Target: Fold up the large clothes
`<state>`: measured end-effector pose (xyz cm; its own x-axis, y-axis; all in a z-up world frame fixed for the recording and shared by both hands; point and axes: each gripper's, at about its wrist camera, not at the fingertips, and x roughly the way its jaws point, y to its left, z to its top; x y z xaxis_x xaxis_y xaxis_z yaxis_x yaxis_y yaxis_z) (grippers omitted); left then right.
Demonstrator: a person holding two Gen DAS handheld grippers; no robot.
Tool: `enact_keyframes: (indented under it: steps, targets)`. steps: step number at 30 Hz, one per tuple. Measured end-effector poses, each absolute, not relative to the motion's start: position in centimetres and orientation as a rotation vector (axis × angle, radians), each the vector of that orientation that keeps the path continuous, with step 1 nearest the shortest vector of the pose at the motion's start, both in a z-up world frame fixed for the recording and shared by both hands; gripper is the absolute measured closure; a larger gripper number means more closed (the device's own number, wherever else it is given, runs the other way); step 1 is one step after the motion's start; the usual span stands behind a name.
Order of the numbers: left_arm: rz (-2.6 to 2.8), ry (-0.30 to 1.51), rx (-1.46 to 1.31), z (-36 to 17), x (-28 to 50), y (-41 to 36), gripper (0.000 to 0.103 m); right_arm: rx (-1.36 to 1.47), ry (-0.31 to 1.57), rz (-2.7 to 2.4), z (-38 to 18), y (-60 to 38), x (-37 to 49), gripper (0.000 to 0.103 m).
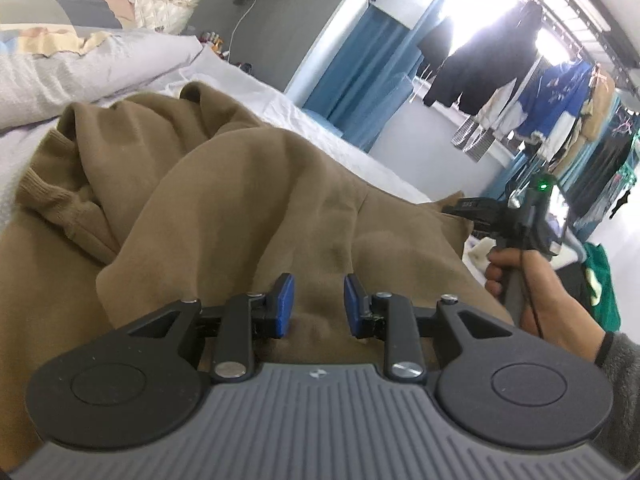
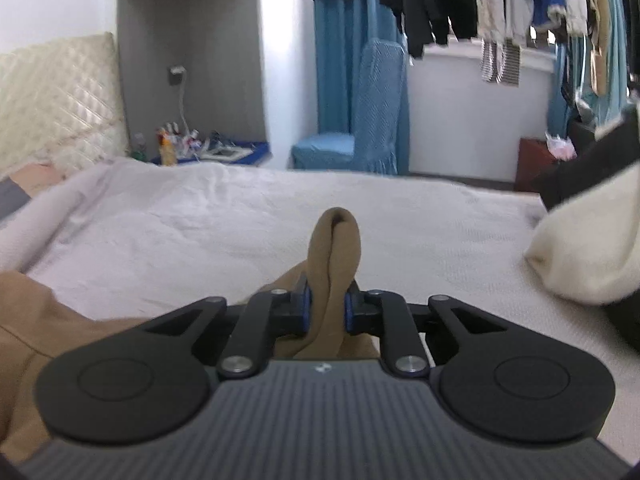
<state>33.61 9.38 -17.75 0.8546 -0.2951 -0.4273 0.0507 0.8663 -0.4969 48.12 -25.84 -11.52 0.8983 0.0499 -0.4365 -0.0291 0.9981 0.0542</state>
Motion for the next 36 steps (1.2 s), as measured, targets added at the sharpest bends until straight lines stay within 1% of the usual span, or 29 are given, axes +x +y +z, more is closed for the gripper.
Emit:
enact_keyframes:
  steps: [5, 7, 12, 15, 16, 18, 19, 20, 21, 22, 23, 24, 25, 26, 32, 36]
  targets:
    - [-0.180, 0.556, -0.450, -18.9, 34.9, 8.2, 0.071, 0.083, 0.526, 0.046, -16.3, -27.4, 50.5, 0.085]
    - [-0.175, 0.568, -0.456, -19.3, 35.5, 8.2, 0.071, 0.119, 0.543, 0.058, -17.4, -27.8, 50.9, 0.084]
    - [-0.161, 0.591, -0.456, -19.4, 36.3, 8.3, 0.071, 0.153, 0.552, 0.067, -17.3, -28.0, 50.9, 0.082]
    - [-0.151, 0.588, -0.427, -18.6, 36.1, 7.9, 0.071, 0.166, 0.540, 0.060, -16.8, -28.2, 50.4, 0.078]
    - [-0.149, 0.587, -0.417, -18.5, 36.0, 7.8, 0.071, 0.166, 0.541, 0.057, -16.6, -28.1, 50.3, 0.076]
    - [-0.156, 0.588, -0.417, -18.2, 36.0, 7.8, 0.065, 0.136, 0.548, 0.058, -16.0, -27.7, 49.9, 0.076]
    - [-0.160, 0.584, -0.424, -18.0, 35.9, 7.9, 0.060, 0.116, 0.544, 0.061, -15.5, -27.5, 49.4, 0.075]
    - [-0.164, 0.579, -0.430, -17.6, 35.7, 7.8, 0.055, 0.093, 0.539, 0.059, -15.0, -27.3, 49.0, 0.072]
    - [-0.169, 0.572, -0.432, -17.4, 35.5, 7.8, 0.053, 0.070, 0.534, 0.056, -14.4, -27.0, 48.5, 0.069]
    - [-0.169, 0.566, -0.430, -17.1, 35.2, 7.8, 0.049, 0.051, 0.531, 0.061, -13.9, -26.8, 47.8, 0.063]
    - [-0.169, 0.559, -0.422, -16.6, 34.8, 7.7, 0.047, 0.042, 0.528, 0.073, -13.4, -26.7, 46.9, 0.054]
    - [-0.168, 0.550, -0.410, -16.3, 34.6, 7.6, 0.046, 0.042, 0.521, 0.084, -12.9, -26.9, 46.2, 0.048]
    - [-0.164, 0.539, -0.400, -16.0, 34.1, 7.4, 0.045, 0.048, 0.511, 0.093, -12.3, -27.0, 45.2, 0.034]
    - [-0.163, 0.530, -0.395, -15.7, 33.7, 7.4, 0.045, 0.060, 0.503, 0.099, -11.8, -27.1, 44.4, 0.027]
    - [-0.131, 0.494, -0.366, -13.8, 31.4, 7.9, 0.045, 0.128, 0.499, 0.189, -9.0, -26.5, 38.0, 0.027]
    - [-0.096, 0.520, -0.377, -13.4, 30.7, 8.7, 0.045, 0.119, 0.511, 0.275, -8.1, -24.8, 33.0, 0.028]
